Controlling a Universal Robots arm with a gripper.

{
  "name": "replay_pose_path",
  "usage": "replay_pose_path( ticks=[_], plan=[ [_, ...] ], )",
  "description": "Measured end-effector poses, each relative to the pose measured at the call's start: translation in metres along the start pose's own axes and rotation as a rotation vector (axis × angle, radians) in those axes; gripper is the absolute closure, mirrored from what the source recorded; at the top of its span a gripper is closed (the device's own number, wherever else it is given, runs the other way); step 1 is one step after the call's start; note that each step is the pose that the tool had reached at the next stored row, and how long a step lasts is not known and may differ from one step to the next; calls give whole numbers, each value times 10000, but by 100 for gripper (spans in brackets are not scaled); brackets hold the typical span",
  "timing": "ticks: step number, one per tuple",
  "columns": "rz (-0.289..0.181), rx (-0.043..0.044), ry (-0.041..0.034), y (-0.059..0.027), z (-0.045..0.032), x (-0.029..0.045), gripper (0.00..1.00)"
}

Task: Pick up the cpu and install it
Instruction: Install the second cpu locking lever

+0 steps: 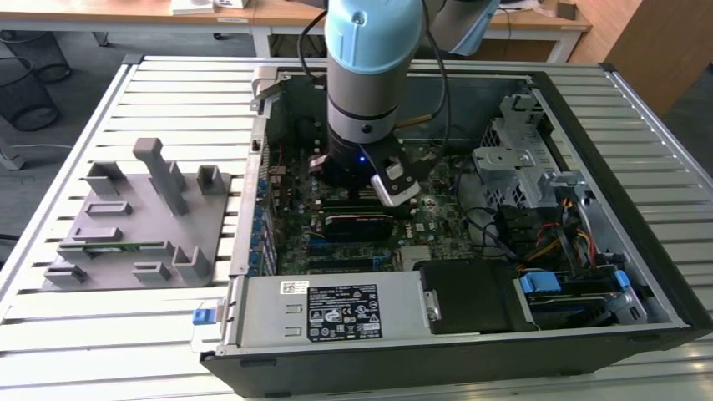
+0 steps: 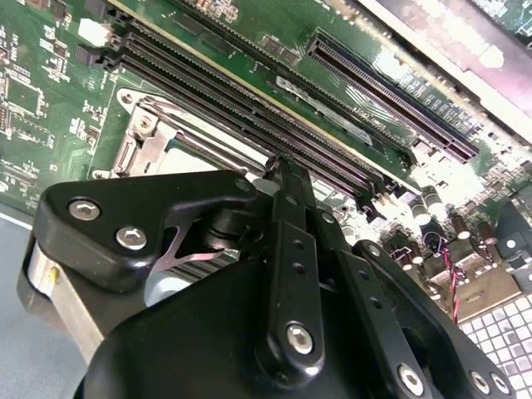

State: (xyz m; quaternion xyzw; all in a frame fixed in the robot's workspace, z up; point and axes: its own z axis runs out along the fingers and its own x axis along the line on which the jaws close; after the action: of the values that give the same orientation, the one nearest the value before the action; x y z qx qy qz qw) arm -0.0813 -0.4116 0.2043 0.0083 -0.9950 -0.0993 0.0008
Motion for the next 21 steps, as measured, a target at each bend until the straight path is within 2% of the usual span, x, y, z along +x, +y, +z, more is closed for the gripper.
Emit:
replay_pose_path(
  ticks=[4, 10, 15, 21],
  plan=[
    [-1, -156, -3, -36, 0, 7, 89],
    [-1, -213, -4, -77, 1, 16, 89],
    [-2, -329, -6, -101, -1, 30, 89],
    [-2, -365, -6, -108, 17, 58, 89]
  ],
)
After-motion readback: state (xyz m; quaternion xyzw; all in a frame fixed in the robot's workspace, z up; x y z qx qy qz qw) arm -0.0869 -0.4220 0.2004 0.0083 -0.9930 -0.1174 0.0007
